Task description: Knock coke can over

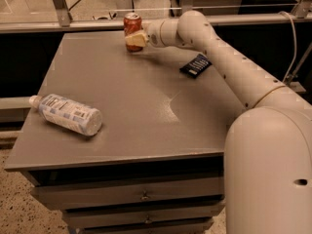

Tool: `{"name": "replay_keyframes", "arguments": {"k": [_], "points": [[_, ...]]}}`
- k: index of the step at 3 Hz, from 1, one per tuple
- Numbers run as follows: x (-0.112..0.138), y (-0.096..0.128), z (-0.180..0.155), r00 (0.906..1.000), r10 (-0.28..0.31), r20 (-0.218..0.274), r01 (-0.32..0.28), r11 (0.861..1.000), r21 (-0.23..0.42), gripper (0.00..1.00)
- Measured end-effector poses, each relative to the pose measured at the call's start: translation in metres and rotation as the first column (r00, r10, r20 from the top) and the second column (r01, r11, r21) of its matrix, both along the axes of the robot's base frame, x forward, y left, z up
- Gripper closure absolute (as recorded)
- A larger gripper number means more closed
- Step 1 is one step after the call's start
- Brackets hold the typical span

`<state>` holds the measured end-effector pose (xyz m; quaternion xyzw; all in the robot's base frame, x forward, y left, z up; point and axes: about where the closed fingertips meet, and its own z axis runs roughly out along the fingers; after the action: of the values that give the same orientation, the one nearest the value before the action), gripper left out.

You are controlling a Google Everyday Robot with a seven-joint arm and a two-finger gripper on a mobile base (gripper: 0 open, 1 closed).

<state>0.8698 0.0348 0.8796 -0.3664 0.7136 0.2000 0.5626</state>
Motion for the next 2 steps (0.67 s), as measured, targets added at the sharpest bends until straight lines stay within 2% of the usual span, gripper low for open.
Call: {"name": "replay_keyframes", "arguments": {"k": [1,2], "points": [[-0.005,0.003,0.006,0.9981,0.061,-0.002,-0.061,0.998,0.012,0.61],[-0.031,0.002,0.020,0.9868,0.162,0.011,-0.162,0.987,0.009,0.84]]}}
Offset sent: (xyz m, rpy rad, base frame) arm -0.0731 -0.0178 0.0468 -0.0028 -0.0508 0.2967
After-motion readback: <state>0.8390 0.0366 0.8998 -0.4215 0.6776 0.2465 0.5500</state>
